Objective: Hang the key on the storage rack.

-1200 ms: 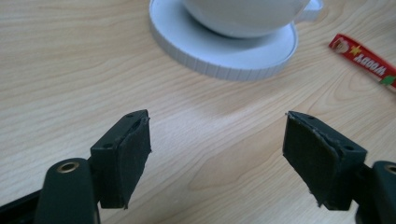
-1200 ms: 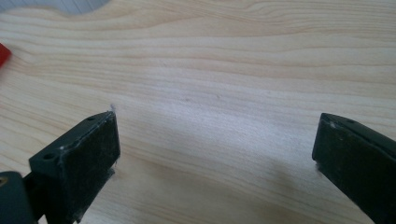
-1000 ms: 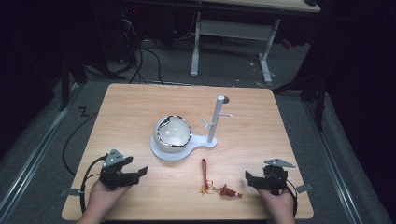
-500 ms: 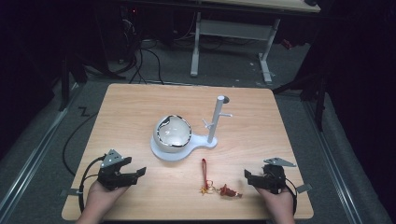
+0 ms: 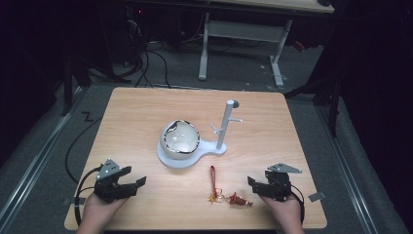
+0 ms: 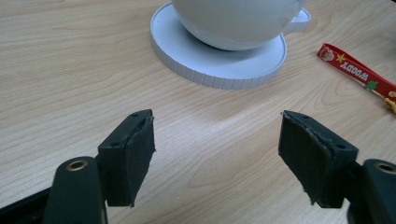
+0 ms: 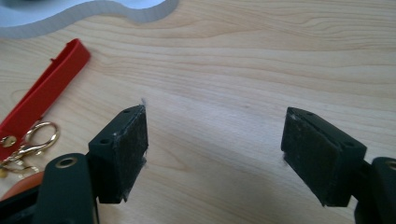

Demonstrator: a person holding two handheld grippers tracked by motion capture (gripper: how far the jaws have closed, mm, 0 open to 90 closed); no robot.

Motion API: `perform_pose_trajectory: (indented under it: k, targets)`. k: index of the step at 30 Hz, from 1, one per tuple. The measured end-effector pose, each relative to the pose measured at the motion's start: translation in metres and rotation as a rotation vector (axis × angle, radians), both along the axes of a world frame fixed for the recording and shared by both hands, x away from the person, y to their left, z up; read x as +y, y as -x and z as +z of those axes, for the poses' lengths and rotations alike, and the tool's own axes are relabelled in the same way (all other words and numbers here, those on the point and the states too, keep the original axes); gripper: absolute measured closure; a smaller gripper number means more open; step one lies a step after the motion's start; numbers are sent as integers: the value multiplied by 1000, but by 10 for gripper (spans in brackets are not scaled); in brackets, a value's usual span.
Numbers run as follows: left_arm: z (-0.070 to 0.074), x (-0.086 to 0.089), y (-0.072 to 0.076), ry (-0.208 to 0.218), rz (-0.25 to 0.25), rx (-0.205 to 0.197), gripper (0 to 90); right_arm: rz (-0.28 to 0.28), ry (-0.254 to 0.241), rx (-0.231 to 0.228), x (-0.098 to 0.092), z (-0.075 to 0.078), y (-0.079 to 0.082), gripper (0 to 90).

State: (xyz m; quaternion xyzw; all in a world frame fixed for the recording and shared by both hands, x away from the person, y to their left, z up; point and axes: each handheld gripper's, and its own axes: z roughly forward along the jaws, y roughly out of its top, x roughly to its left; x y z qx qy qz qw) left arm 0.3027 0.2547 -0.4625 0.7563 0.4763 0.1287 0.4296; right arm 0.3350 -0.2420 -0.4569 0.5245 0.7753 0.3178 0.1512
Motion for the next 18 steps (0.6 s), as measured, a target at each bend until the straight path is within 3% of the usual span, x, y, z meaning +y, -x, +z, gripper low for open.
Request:
perform_pose_trajectory:
  k: [6,12,18]
  targets:
    - [-3,-3,-2,-11,-16,11,280,40,48,14,12,0,3,279]
    - [-5,-8,-3,-28,-46,21,281,40,93,64,19,-4,6,381]
    - [-5,-8,-2,-26,-41,19,282,47,218,128,26,-2,5,430]
